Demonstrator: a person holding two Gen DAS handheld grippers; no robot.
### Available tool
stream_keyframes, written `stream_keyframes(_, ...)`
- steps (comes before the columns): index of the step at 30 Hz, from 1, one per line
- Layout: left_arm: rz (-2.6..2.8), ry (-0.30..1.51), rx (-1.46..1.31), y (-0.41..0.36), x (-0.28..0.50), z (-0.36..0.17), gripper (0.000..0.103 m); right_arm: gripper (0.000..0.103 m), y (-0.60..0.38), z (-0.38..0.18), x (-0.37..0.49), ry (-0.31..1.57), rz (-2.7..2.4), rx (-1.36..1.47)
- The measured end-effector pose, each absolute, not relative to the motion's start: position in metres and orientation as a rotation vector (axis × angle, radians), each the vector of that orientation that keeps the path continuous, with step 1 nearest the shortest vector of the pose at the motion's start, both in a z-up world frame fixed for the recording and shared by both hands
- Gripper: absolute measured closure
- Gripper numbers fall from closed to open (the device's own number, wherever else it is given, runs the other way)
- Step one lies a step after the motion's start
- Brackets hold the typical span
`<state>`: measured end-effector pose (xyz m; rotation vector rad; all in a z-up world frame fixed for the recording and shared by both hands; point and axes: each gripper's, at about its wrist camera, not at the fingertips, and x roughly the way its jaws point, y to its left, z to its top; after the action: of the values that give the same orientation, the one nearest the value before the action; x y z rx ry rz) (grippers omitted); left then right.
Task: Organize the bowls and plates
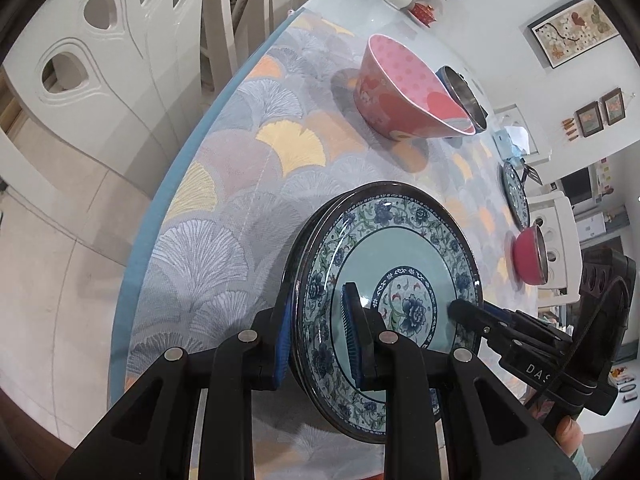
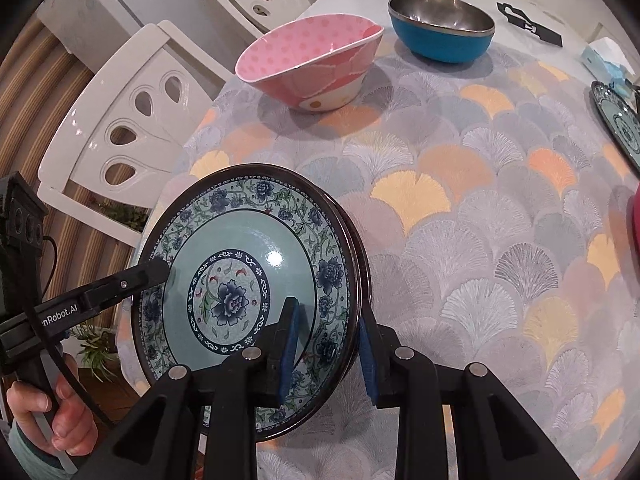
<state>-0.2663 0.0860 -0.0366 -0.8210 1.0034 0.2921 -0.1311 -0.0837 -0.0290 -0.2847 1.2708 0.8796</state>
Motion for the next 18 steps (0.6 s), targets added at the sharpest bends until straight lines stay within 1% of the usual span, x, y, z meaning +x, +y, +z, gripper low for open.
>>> stream_keyframes(3,0.294,1.006,-0.816,0.087,-0.264,-0.036,0.081,0.076,-0.083,-0.028,-0.13,1.265,0.863,-0.299)
stream_keyframes(4,0.3,1.007,-0.815,0.087,-0.265,-0.035,0.08,0.076,-0.083,-0.028,-0.131,1.26,0.849,-0.314)
stream_keyframes(5,0.306,1.002,-0.813,0.088,-0.267,-0.033,0.076,0.076,-0.083,-0.026,-0.131,1.252,0.834,-0.336)
stream_keyframes(7,0.326,0.994,-0.809,0.091,-0.273,-0.03,0.076,0.074,-0.086,-0.023,-0.13,1.243,0.828,-0.339)
stream_keyframes(8,0.323,0.988,-0.819,0.094,-0.276,-0.03,0.076,0.069,-0.09,-0.021,-0.13,1.237,0.823,-0.334)
stream_keyframes(9,0.324,0.982,-0.833,0.096,-0.28,-0.028,0.076,0.061,-0.092,-0.019,-0.129,1.233,0.819,-0.328)
stream_keyframes(10,0.325,0.978,-0.839,0.098,-0.282,-0.027,0.076,0.055,-0.097,-0.015,-0.129,1.224,0.805,-0.322)
stream_keyframes(11,0.326,0.974,-0.841,0.099,-0.284,-0.026,0.076,0.044,-0.102,-0.01,-0.128,1.209,0.787,-0.319)
stream_keyframes(12,0.326,0.969,-0.839,0.099,-0.286,-0.023,0.076,0.041,-0.106,-0.006,-0.128,1.192,0.774,-0.317)
stream_keyframes(13,0.325,0.963,-0.831,0.099,-0.287,-0.019,0.076,0.04,-0.11,0.0,-0.128,1.173,0.761,-0.318)
stream_keyframes(14,0.322,0.957,-0.822,0.097,-0.287,-0.015,0.076,0.035,-0.114,0.006,-0.129,1.153,0.743,-0.332)
stream_keyframes(15,0.315,0.951,-0.808,0.095,-0.286,-0.01,0.076,0.023,-0.116,0.013,-0.13,1.133,0.709,-0.367)
stream_keyframes(16,0.306,0.945,-0.789,0.091,-0.284,-0.004,0.076,0.017,-0.116,0.018,-0.131,1.116,0.672,-0.407)
stream_keyframes(17,0.298,0.942,-0.77,0.087,-0.281,0.0,0.076,0.015,-0.118,0.024,-0.133,1.084,0.623,-0.455)
stream_keyframes(18,0.288,0.942,-0.746,0.083,-0.276,0.005,0.074,0.015,-0.121,0.032,-0.136,1.039,0.582,-0.493)
